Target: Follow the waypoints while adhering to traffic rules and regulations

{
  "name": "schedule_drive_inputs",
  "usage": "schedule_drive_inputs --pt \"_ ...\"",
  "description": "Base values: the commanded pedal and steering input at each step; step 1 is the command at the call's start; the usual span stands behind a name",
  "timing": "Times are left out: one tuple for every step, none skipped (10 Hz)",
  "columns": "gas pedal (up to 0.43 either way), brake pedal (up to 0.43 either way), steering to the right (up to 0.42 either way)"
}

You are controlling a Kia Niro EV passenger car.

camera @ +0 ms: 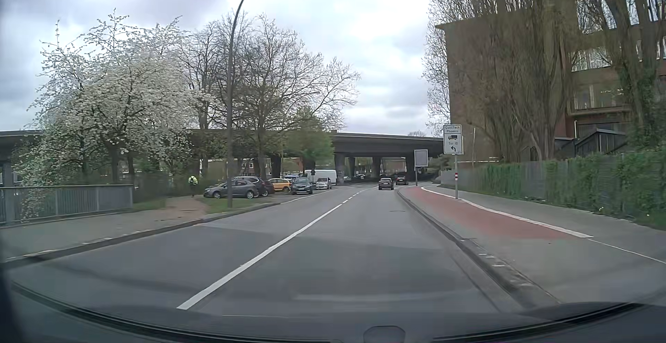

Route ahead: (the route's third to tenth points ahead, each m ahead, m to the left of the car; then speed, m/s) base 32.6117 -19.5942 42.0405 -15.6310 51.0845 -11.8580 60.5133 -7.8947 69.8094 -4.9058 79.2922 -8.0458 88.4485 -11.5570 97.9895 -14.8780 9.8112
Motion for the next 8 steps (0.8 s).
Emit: schedule_drive_inputs --pt "0.177 0.000 0.034" --pt "0.177 0.000 0.025" --pt "0.177 0.000 0.019" --pt "0.177 0.006 0.017" --pt "0.177 0.000 0.011" --pt "0.177 0.000 0.010" --pt "0.177 0.000 0.009" --pt "0.157 0.000 0.008"
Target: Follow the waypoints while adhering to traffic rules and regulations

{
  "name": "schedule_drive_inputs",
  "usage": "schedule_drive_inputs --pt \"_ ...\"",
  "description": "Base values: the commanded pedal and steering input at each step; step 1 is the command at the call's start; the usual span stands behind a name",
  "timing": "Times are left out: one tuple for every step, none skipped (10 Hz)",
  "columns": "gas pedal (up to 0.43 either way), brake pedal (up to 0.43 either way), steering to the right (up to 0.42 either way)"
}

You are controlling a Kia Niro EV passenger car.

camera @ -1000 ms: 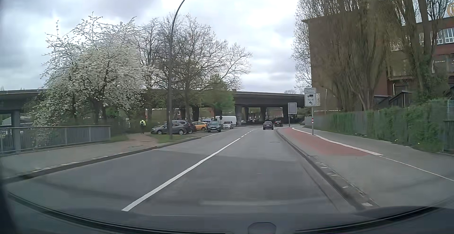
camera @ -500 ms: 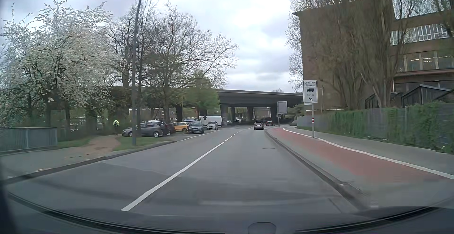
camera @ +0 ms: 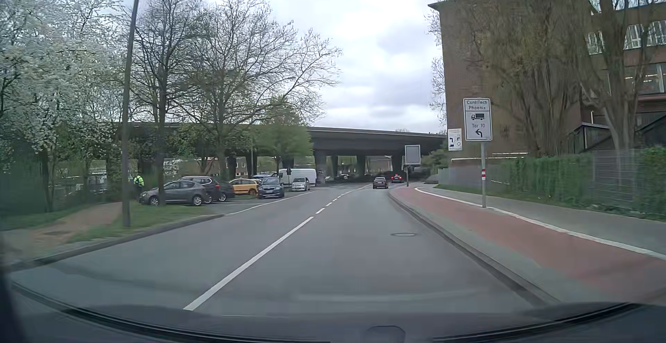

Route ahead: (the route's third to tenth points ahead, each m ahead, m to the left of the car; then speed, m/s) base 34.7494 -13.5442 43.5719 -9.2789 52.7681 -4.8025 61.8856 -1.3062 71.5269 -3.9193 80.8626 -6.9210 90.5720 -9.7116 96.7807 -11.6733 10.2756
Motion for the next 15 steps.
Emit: schedule_drive_inputs --pt "0.157 0.000 0.008" --pt "0.157 0.000 0.008" --pt "0.157 0.000 0.008" --pt "0.157 0.000 0.007" --pt "0.150 0.000 0.006" --pt "0.150 0.000 0.006" --pt "0.150 0.000 0.006" --pt "0.150 0.006 0.006" --pt "0.150 0.000 0.006" --pt "0.150 0.000 0.006" --pt "0.150 0.006 0.006" --pt "0.150 0.000 0.005" --pt "0.150 0.000 0.005" --pt "0.138 0.006 0.005" --pt "0.138 0.000 0.005"
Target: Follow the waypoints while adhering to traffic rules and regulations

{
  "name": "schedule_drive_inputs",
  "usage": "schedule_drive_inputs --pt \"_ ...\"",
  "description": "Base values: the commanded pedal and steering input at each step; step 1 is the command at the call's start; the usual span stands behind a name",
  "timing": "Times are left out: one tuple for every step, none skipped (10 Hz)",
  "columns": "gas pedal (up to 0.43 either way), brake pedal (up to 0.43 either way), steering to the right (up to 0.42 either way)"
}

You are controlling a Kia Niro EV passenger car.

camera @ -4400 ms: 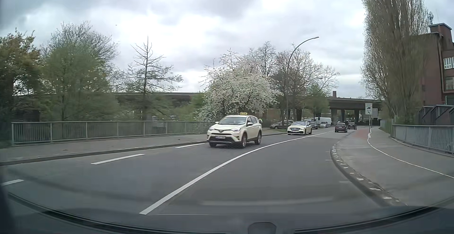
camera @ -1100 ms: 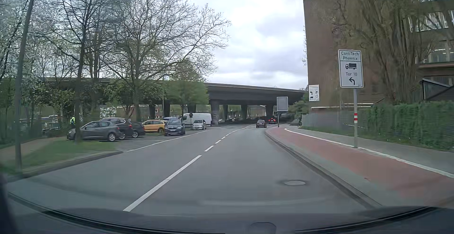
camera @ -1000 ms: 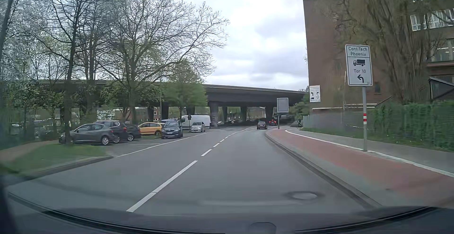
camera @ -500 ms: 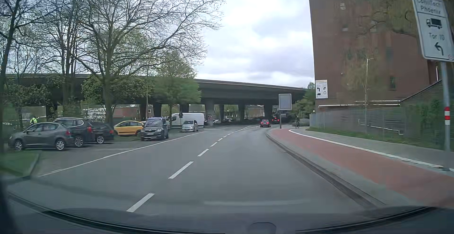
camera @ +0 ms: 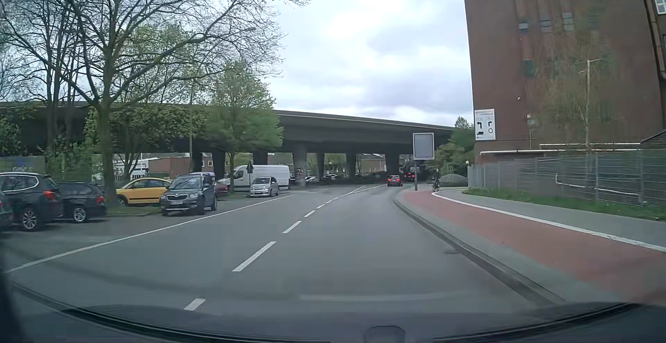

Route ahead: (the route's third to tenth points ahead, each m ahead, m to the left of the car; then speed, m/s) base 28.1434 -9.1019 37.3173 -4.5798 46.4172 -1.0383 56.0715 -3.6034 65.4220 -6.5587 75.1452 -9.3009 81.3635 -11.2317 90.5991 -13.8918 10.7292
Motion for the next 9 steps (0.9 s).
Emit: schedule_drive_inputs --pt "0.130 0.000 0.005" --pt "0.118 0.000 0.005" --pt "0.118 0.000 0.005" --pt "0.118 0.000 0.005" --pt "0.118 0.000 0.005" --pt "0.118 0.000 0.005" --pt "0.118 0.000 0.005" --pt "0.118 0.000 0.005" --pt "0.118 0.000 0.005"
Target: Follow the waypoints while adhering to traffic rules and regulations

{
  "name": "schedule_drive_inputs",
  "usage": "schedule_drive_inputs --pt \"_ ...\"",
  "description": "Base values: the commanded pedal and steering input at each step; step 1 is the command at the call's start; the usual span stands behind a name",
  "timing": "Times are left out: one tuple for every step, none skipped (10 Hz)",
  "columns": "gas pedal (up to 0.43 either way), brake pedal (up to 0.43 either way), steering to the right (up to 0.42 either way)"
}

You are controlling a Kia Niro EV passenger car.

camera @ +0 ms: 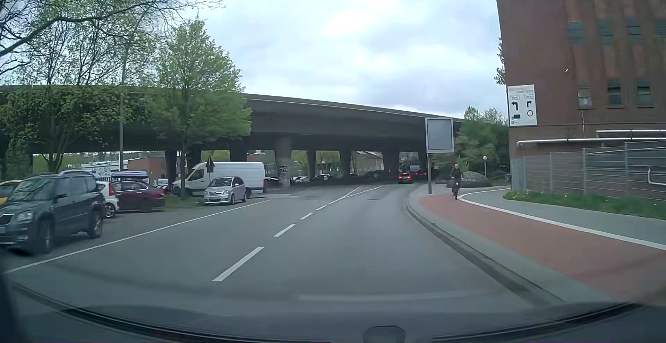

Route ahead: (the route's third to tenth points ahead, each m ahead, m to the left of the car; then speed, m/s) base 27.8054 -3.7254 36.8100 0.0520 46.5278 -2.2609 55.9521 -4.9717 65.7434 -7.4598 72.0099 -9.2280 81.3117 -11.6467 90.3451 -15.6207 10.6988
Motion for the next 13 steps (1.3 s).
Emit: schedule_drive_inputs --pt "0.118 0.006 0.006" --pt "0.118 0.000 0.006" --pt "0.118 0.006 0.008" --pt "0.118 0.000 0.008" --pt "0.118 0.000 0.010" --pt "0.118 0.000 0.014" --pt "0.118 0.000 0.018" --pt "0.118 0.000 0.024" --pt "0.118 0.000 0.028" --pt "0.118 0.000 0.031" --pt "0.118 0.000 0.032" --pt "0.118 0.000 0.032" --pt "0.118 0.000 0.032"
